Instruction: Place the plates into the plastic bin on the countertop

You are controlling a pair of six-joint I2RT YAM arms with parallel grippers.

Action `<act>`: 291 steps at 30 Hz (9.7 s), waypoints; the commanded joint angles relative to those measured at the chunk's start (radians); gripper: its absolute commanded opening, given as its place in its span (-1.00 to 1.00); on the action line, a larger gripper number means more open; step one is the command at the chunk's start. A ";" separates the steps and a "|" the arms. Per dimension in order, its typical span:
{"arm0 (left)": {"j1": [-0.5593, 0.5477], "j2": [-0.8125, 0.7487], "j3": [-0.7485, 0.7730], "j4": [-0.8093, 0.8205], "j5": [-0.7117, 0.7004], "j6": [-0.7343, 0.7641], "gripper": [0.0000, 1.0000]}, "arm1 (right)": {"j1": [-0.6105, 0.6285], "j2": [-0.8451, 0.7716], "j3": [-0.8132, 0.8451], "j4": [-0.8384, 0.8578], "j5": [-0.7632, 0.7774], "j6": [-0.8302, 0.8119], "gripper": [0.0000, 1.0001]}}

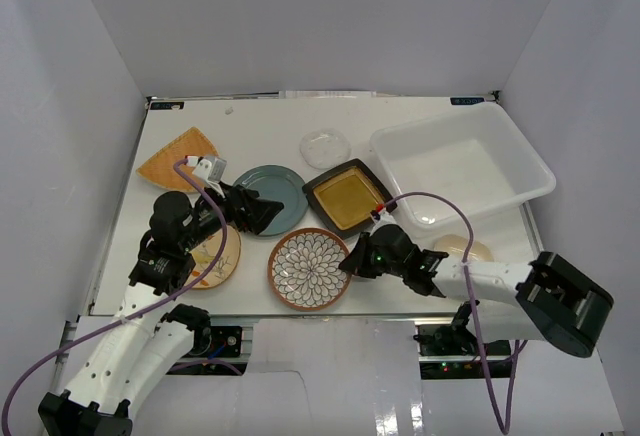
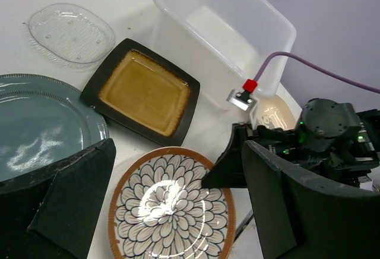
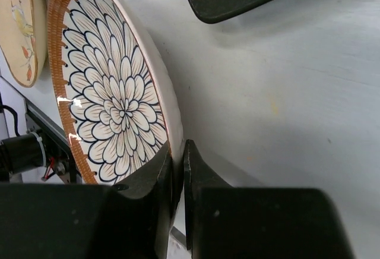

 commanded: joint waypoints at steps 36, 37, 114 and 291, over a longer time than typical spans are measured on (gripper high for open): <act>-0.015 0.057 0.049 -0.052 -0.121 -0.044 0.96 | -1.060 0.133 0.512 -0.302 0.108 -0.525 0.18; -0.017 0.057 0.049 -0.050 -0.121 -0.044 0.96 | -1.062 0.129 0.509 -0.304 0.116 -0.525 0.45; 0.032 0.025 -0.087 -0.129 -0.453 -0.433 0.89 | -1.034 -0.191 0.397 -0.093 -0.088 -0.362 -0.84; -0.190 0.878 -0.260 0.826 -0.431 -0.547 -1.00 | -1.046 -0.227 0.330 -0.221 0.140 -0.589 0.80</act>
